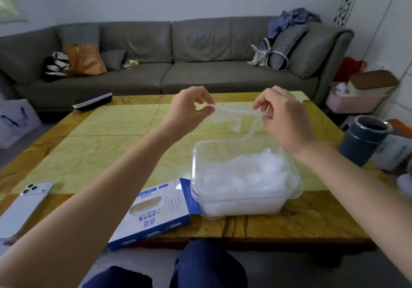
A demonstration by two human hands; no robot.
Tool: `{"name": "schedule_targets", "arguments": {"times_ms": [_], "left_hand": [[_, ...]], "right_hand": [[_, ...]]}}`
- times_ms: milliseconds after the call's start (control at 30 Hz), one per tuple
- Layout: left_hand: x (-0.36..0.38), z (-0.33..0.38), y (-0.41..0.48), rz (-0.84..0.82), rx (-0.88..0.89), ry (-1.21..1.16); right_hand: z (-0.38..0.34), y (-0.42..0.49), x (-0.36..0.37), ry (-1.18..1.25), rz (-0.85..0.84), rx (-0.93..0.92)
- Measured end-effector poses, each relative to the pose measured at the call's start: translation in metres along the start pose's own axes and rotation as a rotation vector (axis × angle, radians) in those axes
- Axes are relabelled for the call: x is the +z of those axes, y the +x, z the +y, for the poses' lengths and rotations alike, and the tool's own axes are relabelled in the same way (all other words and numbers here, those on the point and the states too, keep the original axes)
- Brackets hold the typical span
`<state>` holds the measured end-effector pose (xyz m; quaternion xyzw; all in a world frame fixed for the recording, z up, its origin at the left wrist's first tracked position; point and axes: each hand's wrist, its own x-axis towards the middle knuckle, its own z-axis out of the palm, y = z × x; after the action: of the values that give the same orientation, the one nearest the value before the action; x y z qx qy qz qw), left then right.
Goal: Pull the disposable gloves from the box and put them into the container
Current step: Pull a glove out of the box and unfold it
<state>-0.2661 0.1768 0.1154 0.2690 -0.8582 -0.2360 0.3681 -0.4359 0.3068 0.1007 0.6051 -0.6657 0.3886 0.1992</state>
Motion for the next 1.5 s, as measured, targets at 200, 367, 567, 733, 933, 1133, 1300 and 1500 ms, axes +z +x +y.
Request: {"name": "schedule_targets", "arguments": {"times_ms": [200,367,567,733,933,1133,1300,1500], "left_hand": [[0.021,-0.041,-0.032,-0.235,-0.064,0.247],[0.045,-0.047,-0.050,-0.440,0.045,0.552],[0.058,-0.040,-0.042,-0.536,0.052,0.722],[0.078,-0.025,-0.044,-0.423,-0.017,0.577],[0.117,-0.053,-0.060,-1.041,-0.108,0.781],[0.129,-0.068,-0.058,-1.089,-0.122,0.819],[0.135,-0.071,-0.057,-1.113,-0.138,0.875],[0.131,-0.067,-0.060,-1.099,-0.152,0.837]], "right_hand": [[-0.013,-0.046,0.016,-0.142,-0.377,-0.159],[-0.009,-0.067,0.040,-0.121,-0.874,0.072],[-0.004,-0.059,0.046,0.288,-1.089,0.361],[0.008,-0.055,0.058,0.242,-0.737,0.263],[0.034,-0.066,0.083,-0.094,-1.097,0.049],[0.063,-0.066,0.093,-0.268,-1.268,0.049],[0.065,-0.065,0.099,-0.337,-1.396,0.018],[0.061,-0.067,0.094,-0.316,-1.377,0.023]]}}
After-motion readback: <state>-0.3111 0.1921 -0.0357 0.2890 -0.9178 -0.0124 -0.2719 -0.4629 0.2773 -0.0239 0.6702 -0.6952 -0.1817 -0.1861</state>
